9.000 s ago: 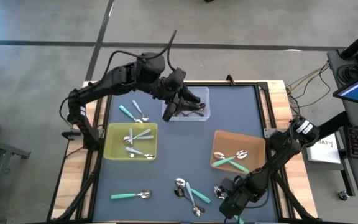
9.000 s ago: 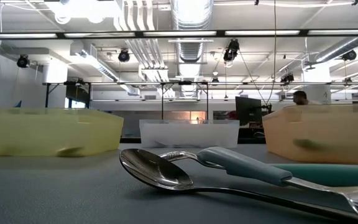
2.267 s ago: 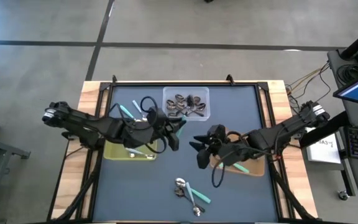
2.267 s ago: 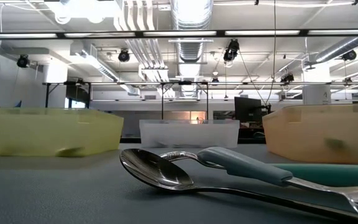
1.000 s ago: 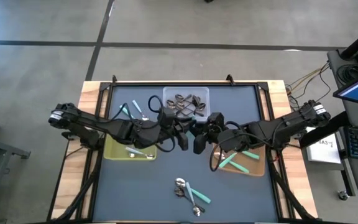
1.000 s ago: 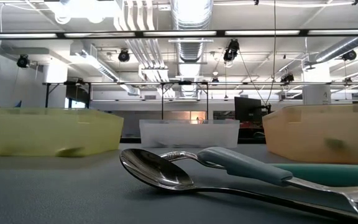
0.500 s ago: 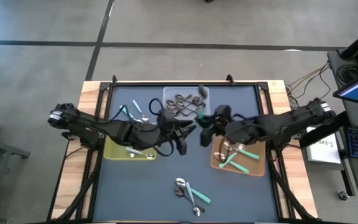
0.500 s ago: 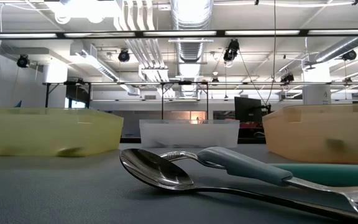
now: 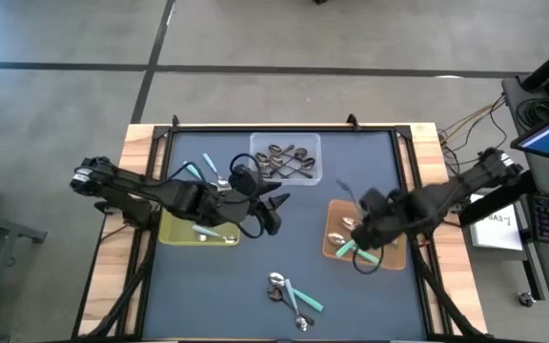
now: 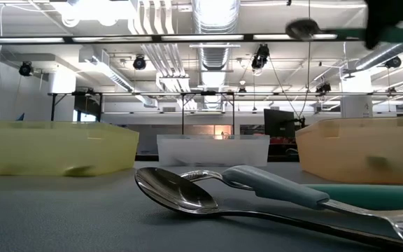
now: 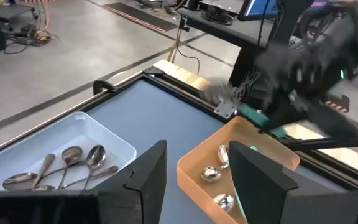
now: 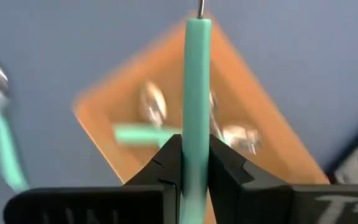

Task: Sort silverware by color (type)
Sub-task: Put the green spoon into the orange bin, then put the blue spoon into the yellow bin

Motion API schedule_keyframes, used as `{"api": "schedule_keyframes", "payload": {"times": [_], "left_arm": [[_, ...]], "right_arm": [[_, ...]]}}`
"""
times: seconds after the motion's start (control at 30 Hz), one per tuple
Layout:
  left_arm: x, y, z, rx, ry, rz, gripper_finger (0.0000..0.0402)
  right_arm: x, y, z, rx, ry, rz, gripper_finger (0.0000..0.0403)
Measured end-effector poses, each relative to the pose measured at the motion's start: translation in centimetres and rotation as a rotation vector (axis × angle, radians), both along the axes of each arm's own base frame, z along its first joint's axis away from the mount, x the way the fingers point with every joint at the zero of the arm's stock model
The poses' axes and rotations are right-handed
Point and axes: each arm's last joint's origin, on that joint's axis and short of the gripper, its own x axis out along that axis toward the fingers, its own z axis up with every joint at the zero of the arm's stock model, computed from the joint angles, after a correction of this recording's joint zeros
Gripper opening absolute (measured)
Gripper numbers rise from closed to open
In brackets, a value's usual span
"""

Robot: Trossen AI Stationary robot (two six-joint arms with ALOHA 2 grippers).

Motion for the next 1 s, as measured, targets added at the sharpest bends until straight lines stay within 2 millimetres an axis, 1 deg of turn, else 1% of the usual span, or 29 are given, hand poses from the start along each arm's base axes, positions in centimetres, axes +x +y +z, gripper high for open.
{"api": "schedule_keyframes", "payload": {"times": [0.13, 0.2, 0.37, 0.43, 0.47, 0.57, 0.63, 0.77, 0.87, 1.0], "left_arm": [[0.0, 0.0, 0.0, 0.002, 0.007, 0.002, 0.0152], [0.0, 0.0, 0.0, 0.002, 0.007, 0.002, 0.0152], [0.0, 0.1, 0.0, 0.002, 0.006, 0.004, 0.0152], [0.0, 0.1, -0.1, 0.002, 0.007, 0.003, 0.0152], [0.0, 0.0, -0.1, -0.001, 0.011, -0.005, 0.0152], [0.0, -0.3, -0.4, -0.073, 0.046, -0.12, 0.0152], [-0.3, -0.7, -0.9, -0.144, 0.115, -0.237, 0.0152], [-0.5, -1.5, -2.9, -0.216, 0.278, -0.399, 0.0152], [0.0, -2.3, -4.7, -0.215, 0.382, -0.534, 0.0152], [1.3, -3.9, -7.7, -0.214, 0.503, -0.732, 0.0152]], "right_arm": [[-0.3, 1.8, -3.2, 0.065, 0.201, 0.093, 0.0038], [-0.4, 2.3, -4.9, 0.073, 0.289, 0.119, 0.0038], [-1.0, 2.3, -8.0, 0.041, 0.428, 0.135, 0.0038], [-1.1, 2.2, -8.8, 0.04, 0.455, 0.126, 0.0039], [-1.2, 2.2, -8.9, 0.045, 0.462, 0.122, 0.0046], [-1.2, 2.3, -9.0, 0.064, 0.473, 0.132, 0.0094], [-1.2, 2.3, -8.6, 0.073, 0.457, 0.136, 0.0129], [-0.8, 2.4, -7.2, 0.085, 0.404, 0.166, 0.0178], [-0.3, 2.6, -6.0, 0.066, 0.346, 0.199, 0.0193], [0.3, 2.8, -4.4, 0.027, 0.264, 0.231, 0.0193]]}}
